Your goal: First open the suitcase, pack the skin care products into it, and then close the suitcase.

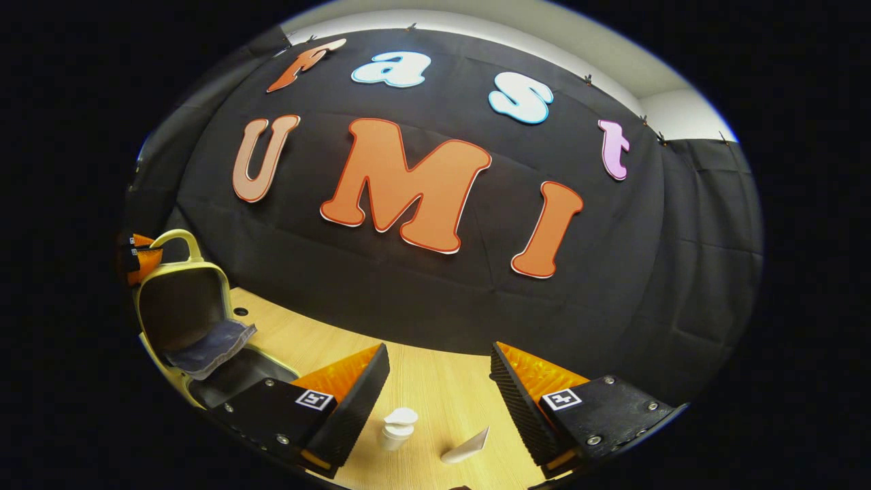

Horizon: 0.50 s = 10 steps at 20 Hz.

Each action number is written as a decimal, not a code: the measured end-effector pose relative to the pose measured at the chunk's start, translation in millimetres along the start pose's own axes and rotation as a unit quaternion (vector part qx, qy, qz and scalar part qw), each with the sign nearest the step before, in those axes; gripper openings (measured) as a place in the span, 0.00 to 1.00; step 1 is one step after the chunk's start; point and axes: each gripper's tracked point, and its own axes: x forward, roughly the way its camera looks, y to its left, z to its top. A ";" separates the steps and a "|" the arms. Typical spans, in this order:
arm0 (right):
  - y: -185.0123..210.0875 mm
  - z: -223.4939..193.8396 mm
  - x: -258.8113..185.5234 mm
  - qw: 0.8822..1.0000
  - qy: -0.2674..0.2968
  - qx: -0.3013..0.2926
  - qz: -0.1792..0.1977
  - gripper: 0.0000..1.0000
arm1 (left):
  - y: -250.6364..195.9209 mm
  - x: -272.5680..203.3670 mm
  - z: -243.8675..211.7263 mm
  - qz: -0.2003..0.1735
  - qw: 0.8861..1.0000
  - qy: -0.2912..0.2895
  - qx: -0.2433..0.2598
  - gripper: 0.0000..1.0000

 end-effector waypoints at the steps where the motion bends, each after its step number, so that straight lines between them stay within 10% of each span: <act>1: -0.7 -1.2 0.5 1.000 0.002 0.002 0.000 0.96 | 12.5 4.4 -6.6 0.010 1.000 0.011 -0.021 0.05; 10: -11.4 -17.5 -4.8 1.000 0.024 0.001 0.001 0.96 | 112.4 56.1 -112.7 0.031 0.961 0.128 -0.242 0.06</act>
